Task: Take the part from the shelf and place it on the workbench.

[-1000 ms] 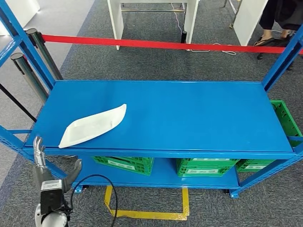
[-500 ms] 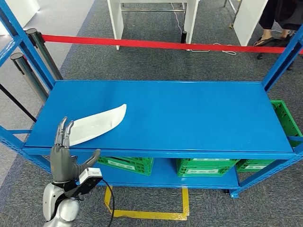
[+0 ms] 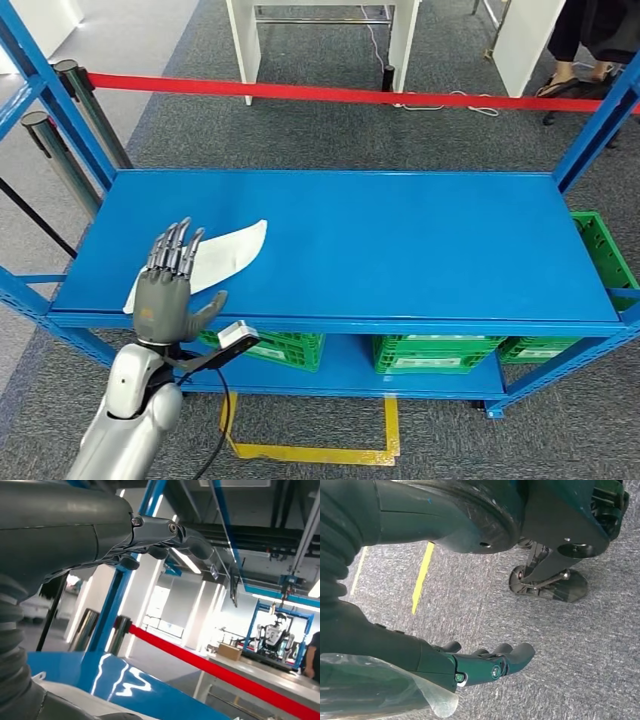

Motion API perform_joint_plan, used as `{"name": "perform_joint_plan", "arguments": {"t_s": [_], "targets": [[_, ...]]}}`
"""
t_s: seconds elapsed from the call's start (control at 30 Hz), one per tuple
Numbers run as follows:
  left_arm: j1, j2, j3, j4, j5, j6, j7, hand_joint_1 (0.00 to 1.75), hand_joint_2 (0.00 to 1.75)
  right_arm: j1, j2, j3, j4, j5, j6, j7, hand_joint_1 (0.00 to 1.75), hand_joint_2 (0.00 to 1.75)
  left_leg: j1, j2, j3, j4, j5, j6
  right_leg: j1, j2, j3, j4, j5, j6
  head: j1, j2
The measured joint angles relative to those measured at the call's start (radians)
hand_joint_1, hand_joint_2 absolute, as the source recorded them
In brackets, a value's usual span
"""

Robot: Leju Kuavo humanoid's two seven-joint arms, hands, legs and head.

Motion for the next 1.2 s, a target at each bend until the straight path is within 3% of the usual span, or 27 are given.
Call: {"name": "perform_joint_plan", "arguments": {"t_s": [0.37,0.53,0.8,1.2], "targets": [[-0.191,0.083,-0.092,0.21,-0.208,-0.058,0.188,0.0,1.75,-0.002,-0.004,0.02,0.0,0.005,0.025,0.011,0.0,1.75,0.0,0.0,0.0,0.0,0.0,0.0,0.0,0.001,0.0,0.0,0.0,0.0,0.0,0.0],[-0.269,0.136,-0.12,0.298,-0.242,-0.11,0.236,0.0,1.75,-0.002,-0.005,0.025,0.0,0.002,0.031,0.018,0.0,1.75,0.0,0.002,0.0,0.0,0.001,0.0,0.0,0.002,0.0,0.001,0.001,0.0,0.0,0.0],[-0.261,0.225,-0.124,0.273,-0.074,-0.17,0.148,0.0,1.75,0.0,-0.009,0.025,0.001,-0.013,0.034,0.02,0.0,1.75,0.0,0.003,0.0,0.0,0.001,0.0,0.001,0.003,0.0,0.001,0.0,0.0,0.0,0.0],[-0.127,0.293,-0.05,0.056,0.206,-0.183,-0.006,0.0,1.75,0.002,-0.013,0.025,0.001,-0.019,0.034,0.012,0.0,1.75,0.0,0.003,0.0,0.0,0.001,0.0,0.001,0.004,-0.001,0.001,0.0,0.0,0.0,0.0]]}}
